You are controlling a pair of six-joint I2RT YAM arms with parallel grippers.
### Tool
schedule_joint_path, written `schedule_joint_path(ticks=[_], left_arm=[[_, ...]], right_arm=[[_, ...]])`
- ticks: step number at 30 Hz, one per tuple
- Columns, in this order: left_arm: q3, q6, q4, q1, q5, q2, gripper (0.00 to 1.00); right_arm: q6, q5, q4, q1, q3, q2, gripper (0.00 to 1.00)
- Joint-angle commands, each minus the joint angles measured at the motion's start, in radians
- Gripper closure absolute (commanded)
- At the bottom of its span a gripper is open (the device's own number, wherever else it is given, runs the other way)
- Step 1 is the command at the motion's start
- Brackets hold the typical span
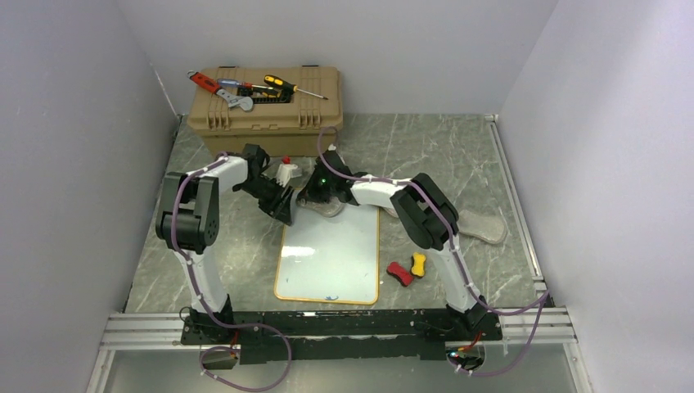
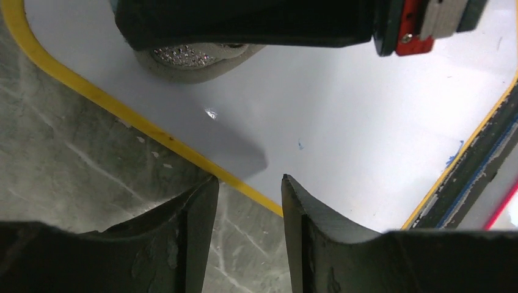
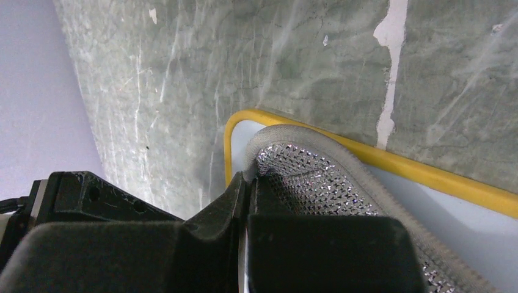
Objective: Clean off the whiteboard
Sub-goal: Erase the whiteboard at the center of the board.
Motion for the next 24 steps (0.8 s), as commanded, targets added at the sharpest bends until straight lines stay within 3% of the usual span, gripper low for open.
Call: schedule_joint_path(ticks=[1,4,9,11,17,21,24], left_arm=[[-0.021,-0.010,0.047,-0.046,-0.134,0.023,0.52],[-0.038,-0.007,0.075,-0.055,-0.230,0.044,0.58],[-0.056,-0.001,0.092,-0.055,-0.331,0.095,0.81],[-0.070,-0.003,0.116,-0.057,-0.342,0.085,0.85],[-0.025,-0.032,0.067,-0.047,-0.254,0.070,0.85],[0.064,-0.068,-0.026,-0.017,-0.113,0.046,0.71],[0.083,-0.080,-0.046,-0.030,-0.079,0.039,0.67]], right_arm=[[-0.015,-0.007,-0.127,-0.017,-0.070,0.027,1.00],[-0.027,-0.043,-0.102,-0.038,-0.100,0.001,1.00],[-0.086,-0.065,-0.095,-0.100,-0.197,-0.093,1.00],[-0.109,-0.051,-0.116,-0.114,-0.220,-0.109,1.00],[-0.090,-0.106,-0.122,-0.099,-0.151,-0.030,1.00],[-0.069,-0.083,-0.132,-0.080,-0.141,-0.016,1.00],[-0.053,-0.074,-0.121,-0.080,-0.161,-0.016,1.00]])
